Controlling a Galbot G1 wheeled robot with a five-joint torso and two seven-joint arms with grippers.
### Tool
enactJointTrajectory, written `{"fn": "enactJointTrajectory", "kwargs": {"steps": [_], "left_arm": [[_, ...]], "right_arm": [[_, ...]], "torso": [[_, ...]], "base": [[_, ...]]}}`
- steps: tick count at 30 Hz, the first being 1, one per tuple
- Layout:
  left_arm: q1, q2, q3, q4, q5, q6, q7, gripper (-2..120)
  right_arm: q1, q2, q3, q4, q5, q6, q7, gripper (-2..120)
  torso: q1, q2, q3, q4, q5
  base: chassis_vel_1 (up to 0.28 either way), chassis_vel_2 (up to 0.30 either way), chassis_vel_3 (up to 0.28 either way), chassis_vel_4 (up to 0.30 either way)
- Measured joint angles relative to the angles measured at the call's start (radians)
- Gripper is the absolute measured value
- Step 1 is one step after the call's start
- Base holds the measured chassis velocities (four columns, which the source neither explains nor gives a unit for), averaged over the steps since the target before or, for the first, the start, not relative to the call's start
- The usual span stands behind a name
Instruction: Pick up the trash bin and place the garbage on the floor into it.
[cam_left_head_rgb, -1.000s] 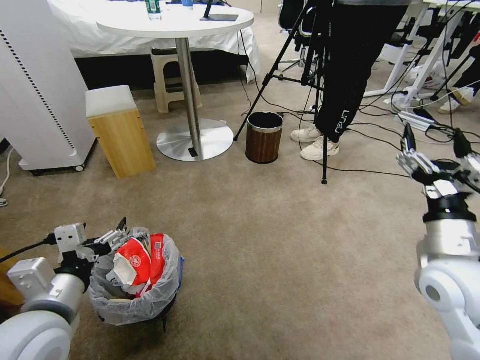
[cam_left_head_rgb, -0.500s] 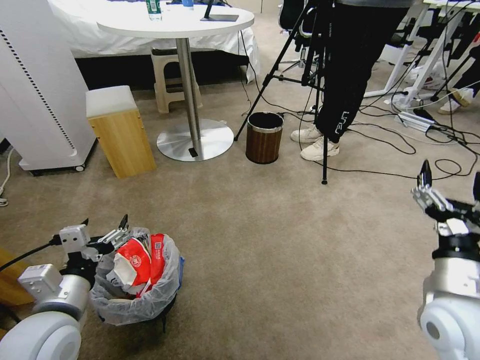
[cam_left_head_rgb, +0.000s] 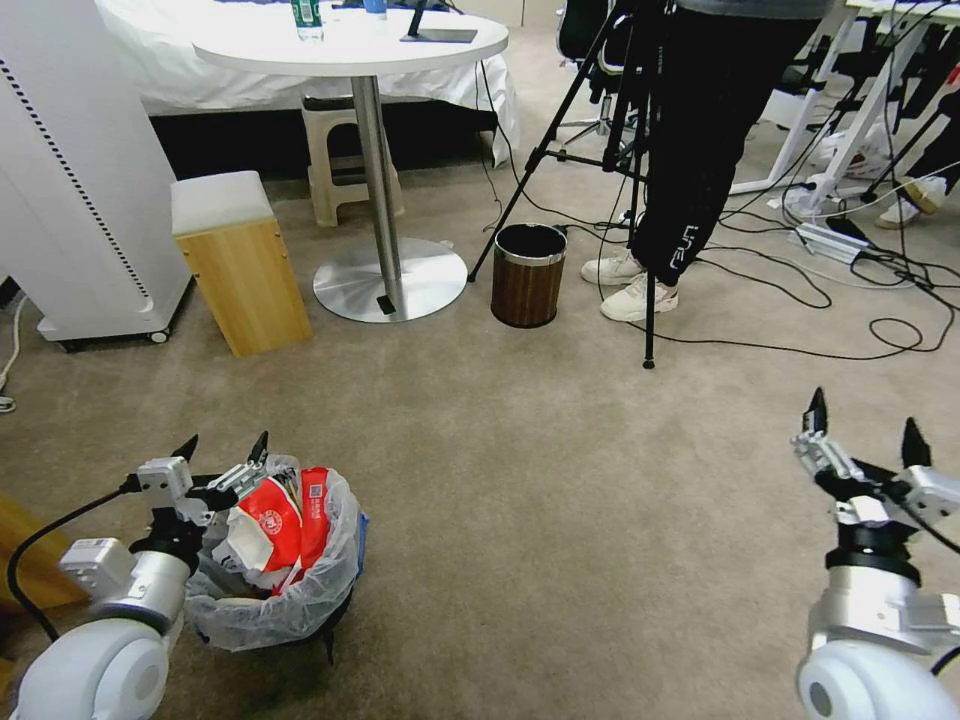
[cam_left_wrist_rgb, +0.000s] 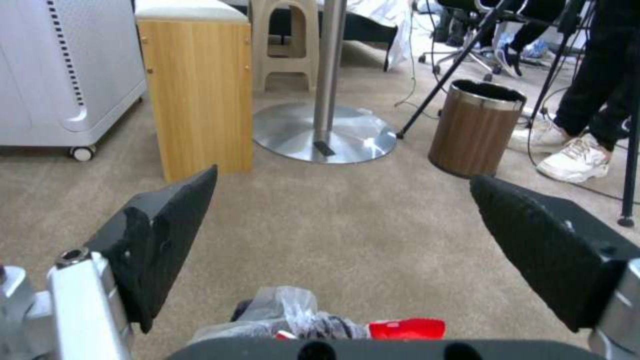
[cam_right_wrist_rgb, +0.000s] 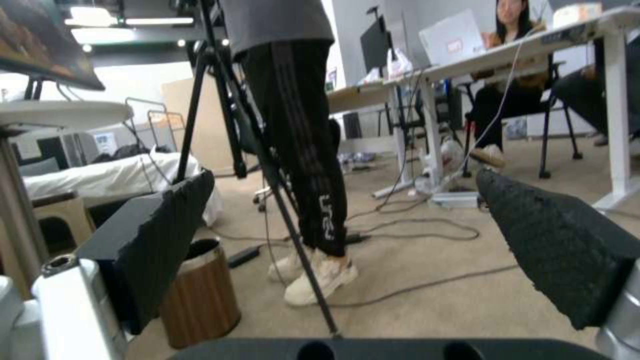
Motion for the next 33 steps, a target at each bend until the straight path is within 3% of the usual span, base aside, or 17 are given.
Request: {"fn": "enactJointTrajectory", "kwargs": {"steps": [33], "left_arm": [[0.027,0.013,-0.021,-0.023,-0.006,0.019,-0.003,100]], "right_arm": [[-0.004,0.017,-0.046,-0.036,-0.051,-0.002,-0.017,100]], "torso": [[0.000,0.000,0.000,0.0000,0.0001]], "base": [[0.000,0.000,0.000,0.000]]}}
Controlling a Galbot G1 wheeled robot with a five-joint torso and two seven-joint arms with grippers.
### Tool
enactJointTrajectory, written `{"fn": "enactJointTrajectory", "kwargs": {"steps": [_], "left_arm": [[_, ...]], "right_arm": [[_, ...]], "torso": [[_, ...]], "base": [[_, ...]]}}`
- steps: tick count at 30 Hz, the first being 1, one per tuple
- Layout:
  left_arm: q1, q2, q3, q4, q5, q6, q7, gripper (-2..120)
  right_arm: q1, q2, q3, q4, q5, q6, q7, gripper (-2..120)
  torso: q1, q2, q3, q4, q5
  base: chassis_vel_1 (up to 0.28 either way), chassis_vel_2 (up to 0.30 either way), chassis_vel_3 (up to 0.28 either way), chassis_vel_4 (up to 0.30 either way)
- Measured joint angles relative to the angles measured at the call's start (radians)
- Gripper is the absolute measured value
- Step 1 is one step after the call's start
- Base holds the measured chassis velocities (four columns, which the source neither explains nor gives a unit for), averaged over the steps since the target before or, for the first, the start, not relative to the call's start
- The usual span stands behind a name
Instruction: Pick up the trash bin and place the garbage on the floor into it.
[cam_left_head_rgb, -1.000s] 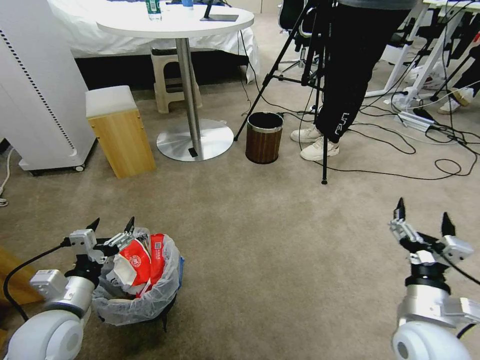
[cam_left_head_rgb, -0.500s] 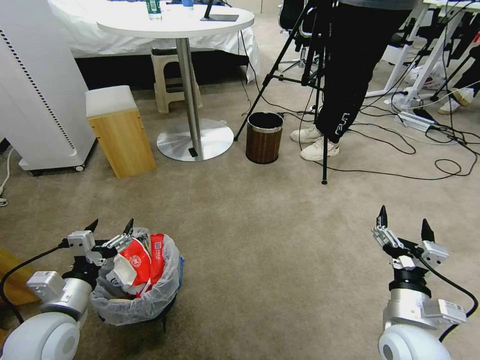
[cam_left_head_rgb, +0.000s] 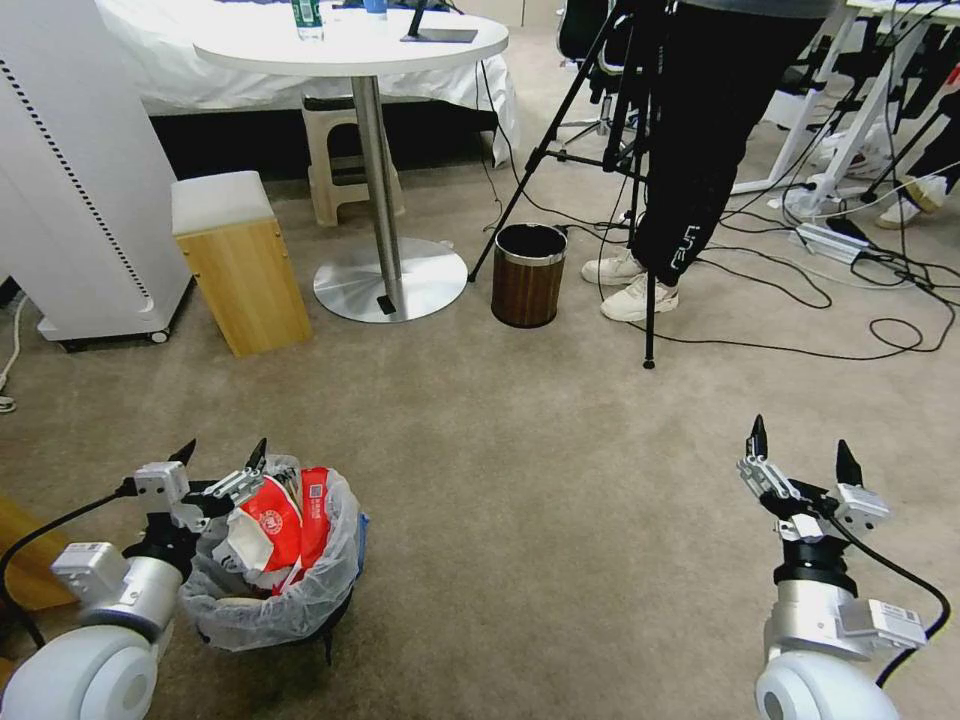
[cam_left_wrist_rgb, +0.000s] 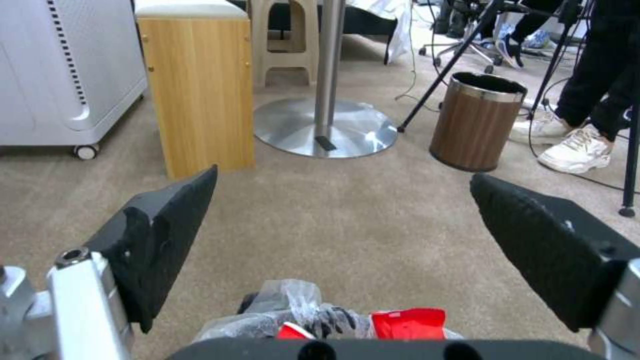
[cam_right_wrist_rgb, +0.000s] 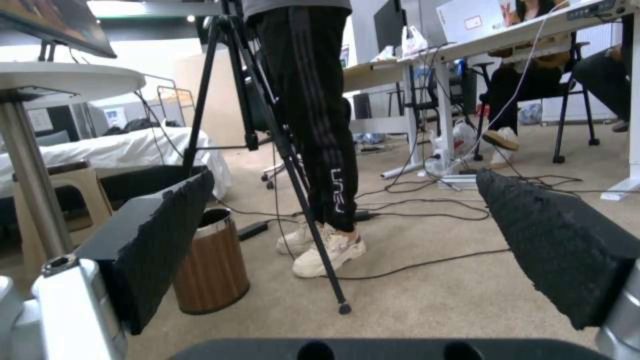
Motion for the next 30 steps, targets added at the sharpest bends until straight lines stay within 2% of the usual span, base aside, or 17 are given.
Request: {"fn": "enactJointTrajectory", "kwargs": {"steps": [30], "left_arm": [[0.000,0.000,0.000,0.000,-0.001,0.001,-0.002,100]], "right_arm": [[0.000,0.000,0.001,0.001,0.002,-0.001,0.000,100]], "torso": [[0.000,0.000,0.000,-0.0001,0.0000]], "base": [[0.000,0.000,0.000,0.000]]}}
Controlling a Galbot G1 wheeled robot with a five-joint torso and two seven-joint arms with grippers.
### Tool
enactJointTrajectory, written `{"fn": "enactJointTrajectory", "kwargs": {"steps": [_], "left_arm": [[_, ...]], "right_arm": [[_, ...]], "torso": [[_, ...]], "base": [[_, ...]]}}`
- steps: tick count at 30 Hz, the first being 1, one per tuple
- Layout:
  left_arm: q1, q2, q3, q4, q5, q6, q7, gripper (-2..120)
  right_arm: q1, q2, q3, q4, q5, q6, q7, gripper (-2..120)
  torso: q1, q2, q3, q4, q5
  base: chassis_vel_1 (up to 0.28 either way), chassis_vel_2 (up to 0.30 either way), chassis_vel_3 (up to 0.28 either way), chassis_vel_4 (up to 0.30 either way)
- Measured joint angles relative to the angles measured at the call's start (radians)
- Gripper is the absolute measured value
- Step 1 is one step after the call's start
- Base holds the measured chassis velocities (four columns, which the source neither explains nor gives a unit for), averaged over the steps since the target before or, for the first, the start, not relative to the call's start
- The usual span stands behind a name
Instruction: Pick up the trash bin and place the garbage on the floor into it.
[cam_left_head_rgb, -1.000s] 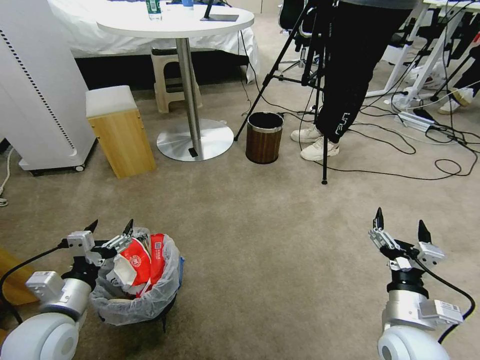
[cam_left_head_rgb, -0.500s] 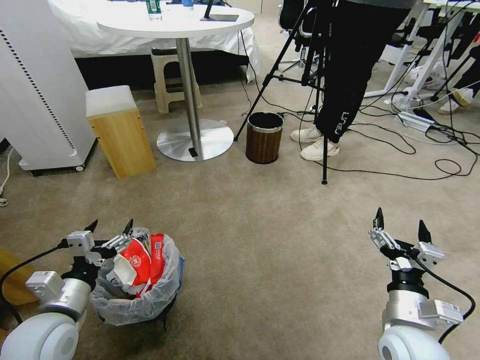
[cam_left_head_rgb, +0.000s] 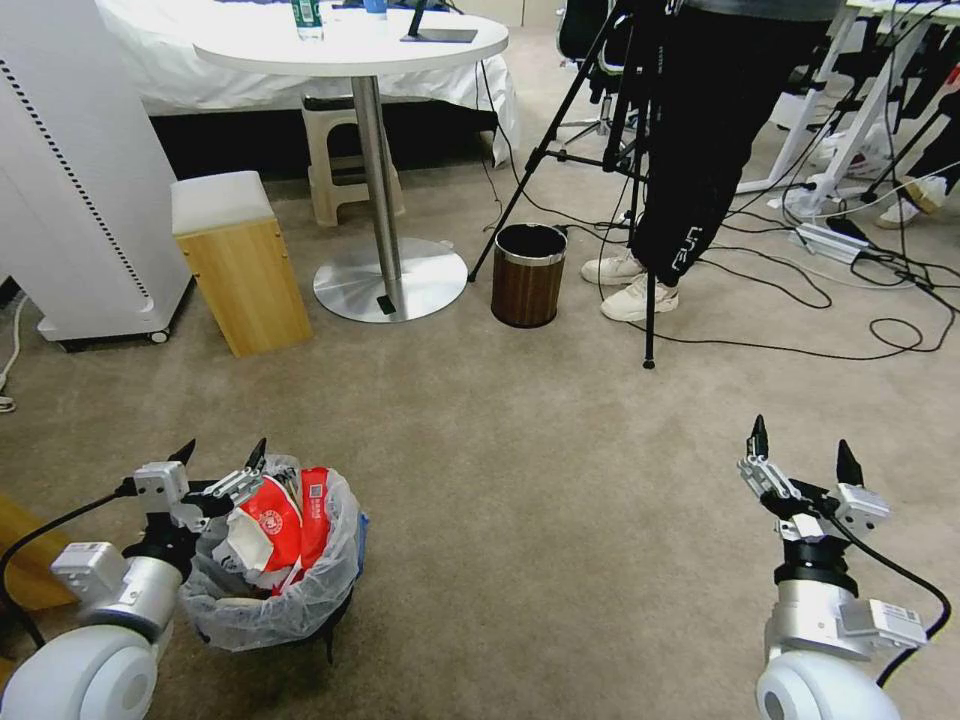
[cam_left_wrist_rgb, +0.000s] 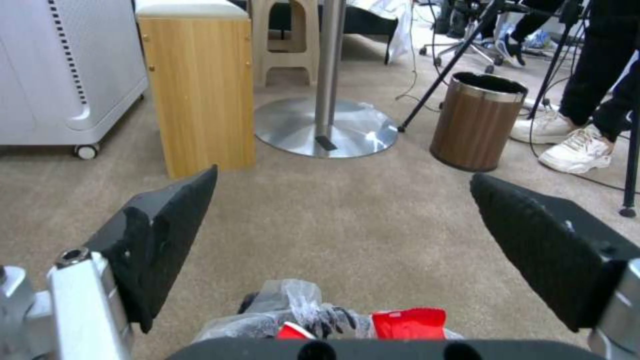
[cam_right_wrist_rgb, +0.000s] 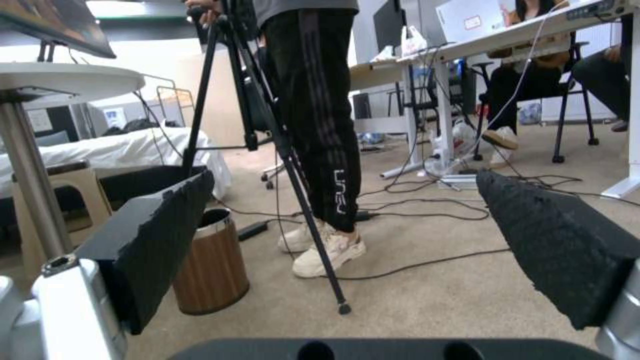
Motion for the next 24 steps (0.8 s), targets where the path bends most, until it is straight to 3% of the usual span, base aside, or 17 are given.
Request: {"fn": "enactJointTrajectory", "kwargs": {"steps": [24], "left_arm": [[0.000,0.000,0.000,0.000,0.000,0.000,0.000,100]], "right_arm": [[0.000,0.000,0.000,0.001,0.000,0.000,0.000,100]], "torso": [[0.000,0.000,0.000,0.0000,0.0000]], "base": [[0.000,0.000,0.000,0.000]]}}
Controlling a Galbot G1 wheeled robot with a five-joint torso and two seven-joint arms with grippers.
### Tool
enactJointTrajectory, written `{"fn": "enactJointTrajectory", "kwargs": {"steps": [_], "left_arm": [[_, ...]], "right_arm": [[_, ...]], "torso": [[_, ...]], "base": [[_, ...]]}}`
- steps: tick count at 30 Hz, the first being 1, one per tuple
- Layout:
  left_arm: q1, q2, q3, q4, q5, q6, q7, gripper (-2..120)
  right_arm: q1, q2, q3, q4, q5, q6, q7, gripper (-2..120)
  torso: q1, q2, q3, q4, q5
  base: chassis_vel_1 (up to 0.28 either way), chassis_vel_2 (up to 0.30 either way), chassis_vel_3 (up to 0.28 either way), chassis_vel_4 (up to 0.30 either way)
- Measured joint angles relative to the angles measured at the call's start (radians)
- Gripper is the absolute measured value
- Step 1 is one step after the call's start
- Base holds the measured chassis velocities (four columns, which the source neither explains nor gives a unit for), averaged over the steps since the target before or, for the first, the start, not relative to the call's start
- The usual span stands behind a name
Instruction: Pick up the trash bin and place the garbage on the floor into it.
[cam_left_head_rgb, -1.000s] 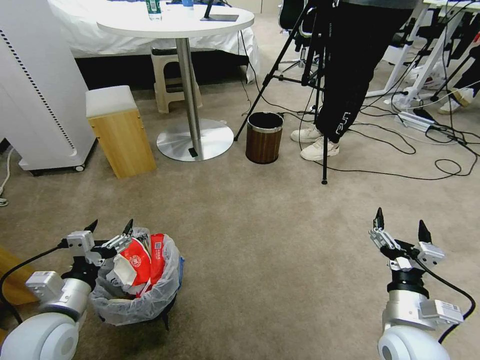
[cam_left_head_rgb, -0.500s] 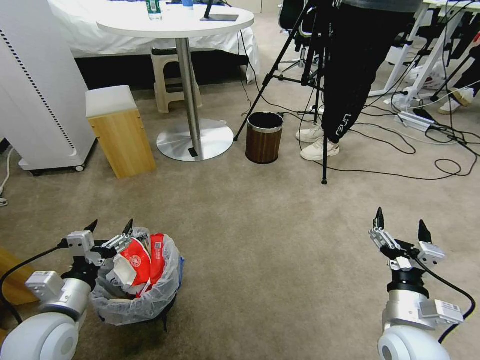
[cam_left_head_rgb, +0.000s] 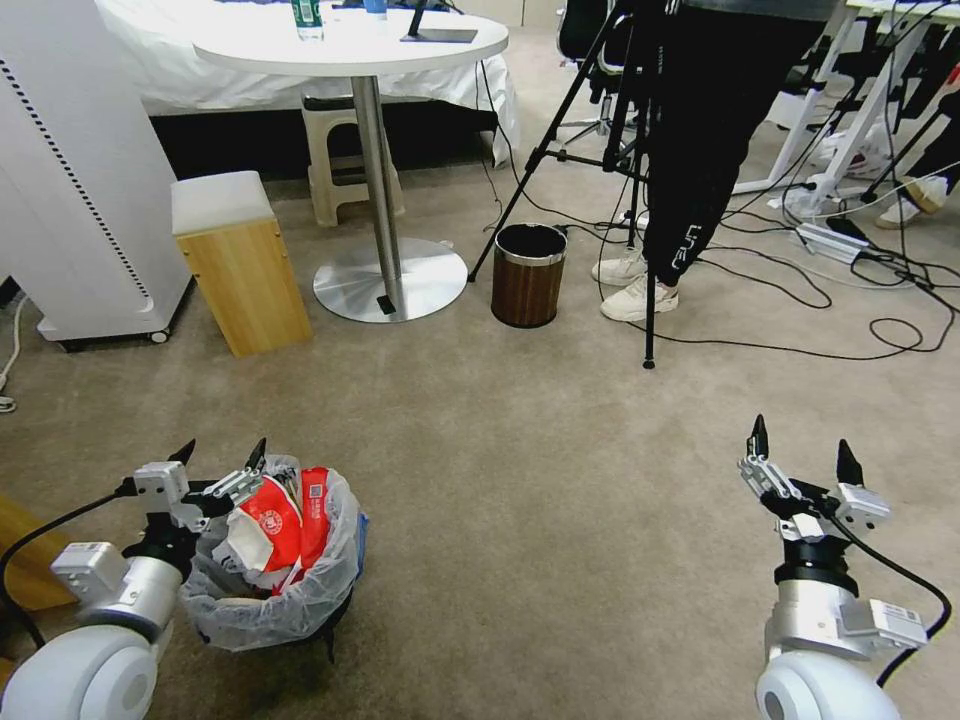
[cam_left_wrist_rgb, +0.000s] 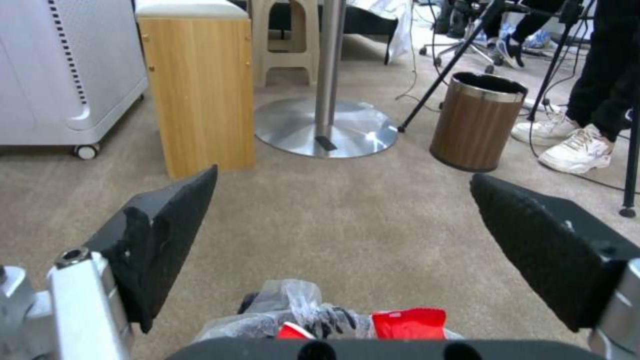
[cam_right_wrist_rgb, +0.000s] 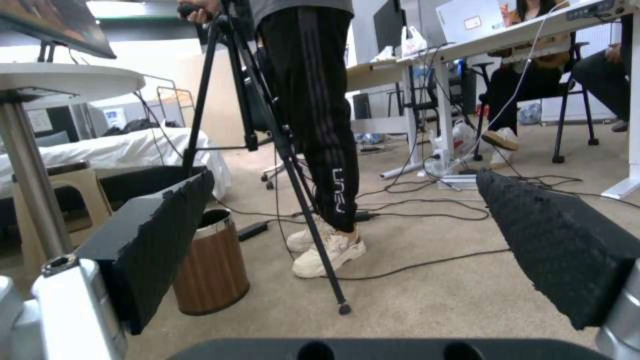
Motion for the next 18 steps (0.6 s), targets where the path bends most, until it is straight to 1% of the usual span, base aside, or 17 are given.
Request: {"fn": "enactJointTrajectory", "kwargs": {"steps": [18], "left_arm": [[0.000,0.000,0.000,0.000,0.000,0.000,0.000,100]], "right_arm": [[0.000,0.000,0.000,0.000,0.000,0.000,0.000,100]], "torso": [[0.000,0.000,0.000,0.0000,0.0000]], "base": [[0.003,0.003,-0.004,-0.004]]}}
